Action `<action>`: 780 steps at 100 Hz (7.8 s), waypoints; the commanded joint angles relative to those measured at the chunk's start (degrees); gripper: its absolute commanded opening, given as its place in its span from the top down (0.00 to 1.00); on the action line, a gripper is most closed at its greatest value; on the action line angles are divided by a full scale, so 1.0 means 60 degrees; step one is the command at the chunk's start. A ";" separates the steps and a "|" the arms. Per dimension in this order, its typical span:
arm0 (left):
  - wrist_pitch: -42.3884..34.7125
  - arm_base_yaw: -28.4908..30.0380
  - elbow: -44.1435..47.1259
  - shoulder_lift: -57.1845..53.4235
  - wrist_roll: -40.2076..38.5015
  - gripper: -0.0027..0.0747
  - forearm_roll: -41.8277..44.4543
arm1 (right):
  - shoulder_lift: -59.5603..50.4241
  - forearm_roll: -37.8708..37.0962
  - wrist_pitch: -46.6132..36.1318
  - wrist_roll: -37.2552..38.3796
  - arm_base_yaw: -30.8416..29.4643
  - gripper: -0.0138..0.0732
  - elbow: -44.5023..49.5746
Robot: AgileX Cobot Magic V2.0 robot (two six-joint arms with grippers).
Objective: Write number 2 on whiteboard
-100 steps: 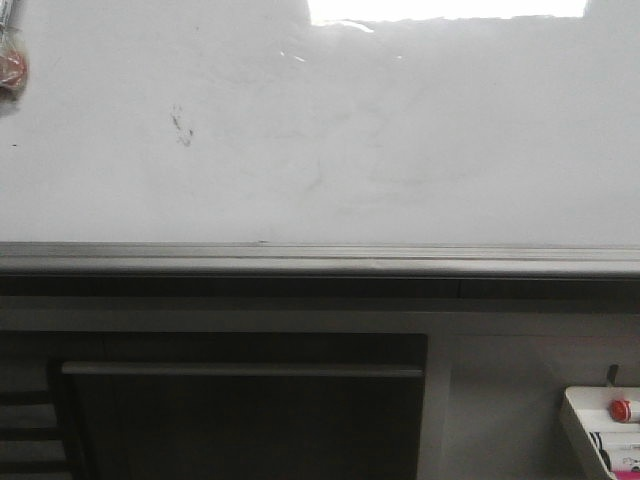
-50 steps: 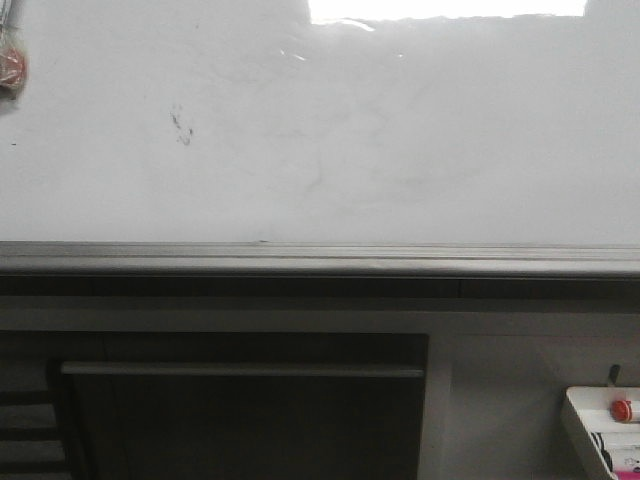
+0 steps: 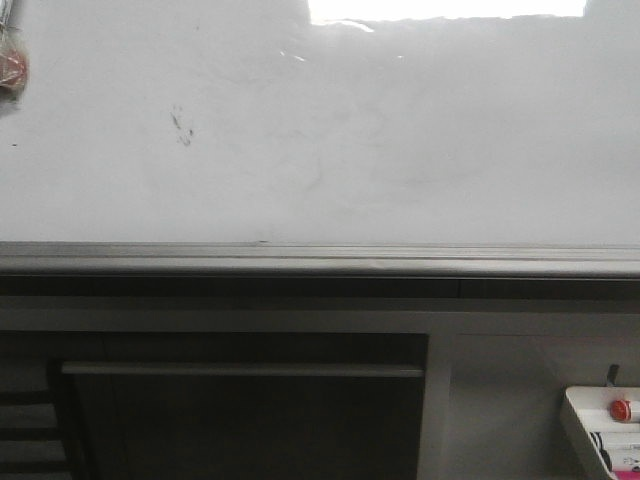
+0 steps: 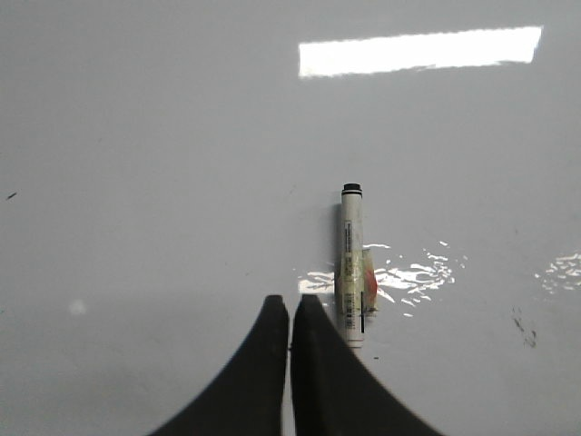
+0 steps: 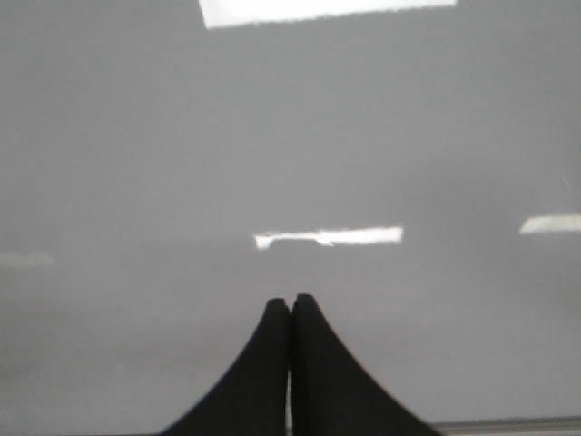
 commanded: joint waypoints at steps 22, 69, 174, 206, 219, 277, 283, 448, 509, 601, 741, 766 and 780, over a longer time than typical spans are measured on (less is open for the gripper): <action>0.0165 0.0005 -0.1095 0.1484 -0.0072 0.99 0.0038 | 0.1990 -0.0015 0.1253 -0.0357 -0.0047 0.92 -0.1252; 0.0117 0.0005 -0.1095 0.1656 -0.0072 0.99 -0.0166 | 0.2331 0.0002 0.1343 -0.0357 -0.0047 0.92 -0.1252; 0.0334 -0.1534 -0.2960 0.7780 -0.0118 0.27 0.0205 | 0.2331 0.0315 0.1265 -0.0357 -0.0047 0.46 -0.1234; 0.0396 -0.1534 -0.4132 0.9724 -0.0137 0.27 0.0217 | 0.2331 0.0315 0.1320 -0.0357 -0.0047 0.46 -0.1234; 0.0320 -0.1534 -0.4249 1.0026 -0.0137 0.31 0.0217 | 0.2331 0.0315 0.1320 -0.0357 -0.0047 0.46 -0.1234; 0.0874 -0.1534 -0.4353 0.9676 -0.0137 0.88 0.0248 | 0.2331 0.0436 0.1320 -0.0357 -0.0047 0.46 -0.1234; 0.0966 -0.1534 -0.4353 0.9514 -0.0137 0.92 0.0248 | 0.2331 0.0636 0.1302 -0.0357 -0.0047 0.46 -0.1234; 0.5445 -0.7831 -0.6296 0.9810 0.4497 0.99 0.0558 | 1.0142 0.8096 0.3559 -1.3001 0.6247 0.46 -0.6091; 0.5276 -0.7831 -0.6360 0.9810 0.4552 0.99 0.1138 | 1.0217 0.8152 0.3214 -1.3001 0.6397 0.68 -0.6091; 0.4436 -0.7844 -0.6360 0.9828 0.4552 0.99 0.0500 | 1.0217 0.8371 0.3262 -1.3001 0.6397 0.70 -0.6091; 0.2372 -0.3179 -0.2607 0.3964 0.0598 0.39 0.0377 | 0.5170 0.4848 0.2418 -0.4922 0.2960 0.90 -0.3015; 0.2372 -0.3122 -0.2561 0.3964 0.0598 0.39 0.0312 | 0.5522 0.5882 0.2152 -0.4476 0.2960 0.90 -0.3219; 0.2372 -0.3122 -0.2561 0.3964 0.0598 0.39 0.0330 | 0.6618 0.5941 0.2684 -0.4495 0.2960 0.90 -0.4229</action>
